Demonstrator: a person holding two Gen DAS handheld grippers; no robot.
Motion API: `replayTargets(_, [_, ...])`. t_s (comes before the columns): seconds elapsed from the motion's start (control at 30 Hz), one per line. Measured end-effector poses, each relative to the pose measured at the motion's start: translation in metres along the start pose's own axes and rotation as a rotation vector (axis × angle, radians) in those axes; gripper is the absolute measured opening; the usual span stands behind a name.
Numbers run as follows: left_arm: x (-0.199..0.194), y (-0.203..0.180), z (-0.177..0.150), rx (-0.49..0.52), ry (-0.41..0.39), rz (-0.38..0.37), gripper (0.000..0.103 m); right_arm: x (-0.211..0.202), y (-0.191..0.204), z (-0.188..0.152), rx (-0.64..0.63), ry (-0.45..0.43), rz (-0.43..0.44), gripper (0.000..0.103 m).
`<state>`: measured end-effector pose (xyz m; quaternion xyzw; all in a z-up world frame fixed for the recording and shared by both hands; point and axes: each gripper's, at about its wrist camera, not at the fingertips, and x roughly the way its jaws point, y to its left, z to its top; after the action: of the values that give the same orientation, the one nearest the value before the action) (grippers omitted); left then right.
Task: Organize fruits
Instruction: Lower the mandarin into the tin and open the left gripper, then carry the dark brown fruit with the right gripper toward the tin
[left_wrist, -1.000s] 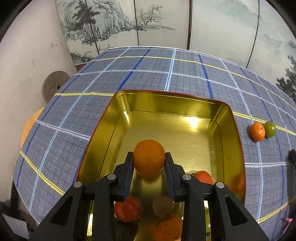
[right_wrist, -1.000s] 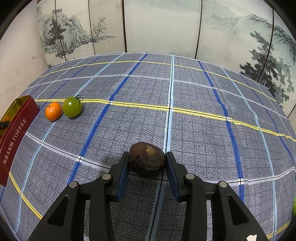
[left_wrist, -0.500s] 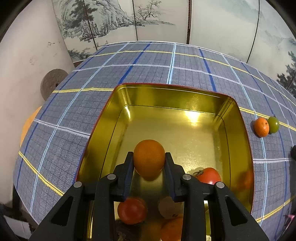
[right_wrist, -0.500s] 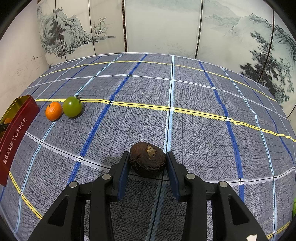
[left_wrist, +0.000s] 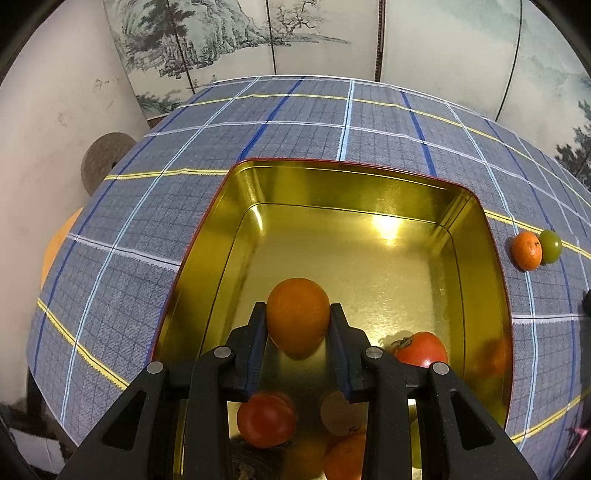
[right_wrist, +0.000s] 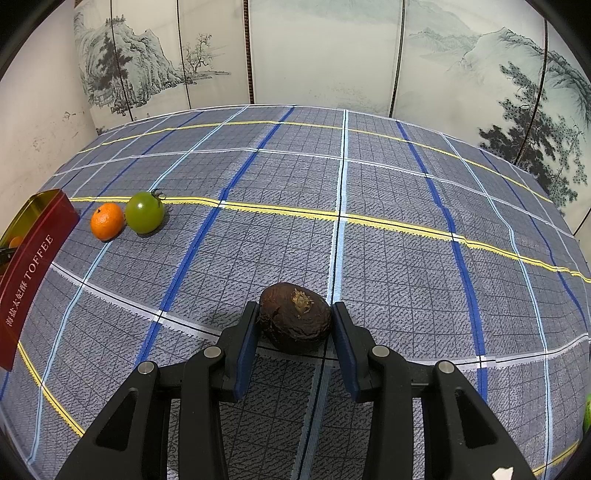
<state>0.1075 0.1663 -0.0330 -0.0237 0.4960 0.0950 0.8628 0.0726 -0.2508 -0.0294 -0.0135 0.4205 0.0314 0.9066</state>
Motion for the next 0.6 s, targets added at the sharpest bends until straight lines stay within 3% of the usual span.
replayTargets(0.3, [0.0011,0.0016,0.0,-0.003,0.003,-0.002,0.036,-0.0001,0.0,0.0001,0.0,0.0,0.0,0.037])
replayTargets(0.43, [-0.0026,0.0016,-0.0004,0.003,-0.021,0.008,0.048,0.0,0.0002,-0.0002,-0.001,0.0,-0.001,0.037])
replayTargets(0.6, [-0.0085,0.0031,-0.0018,0.013,-0.038,0.016,0.05,0.0,0.0003,-0.0001,-0.001,0.0,-0.001,0.037])
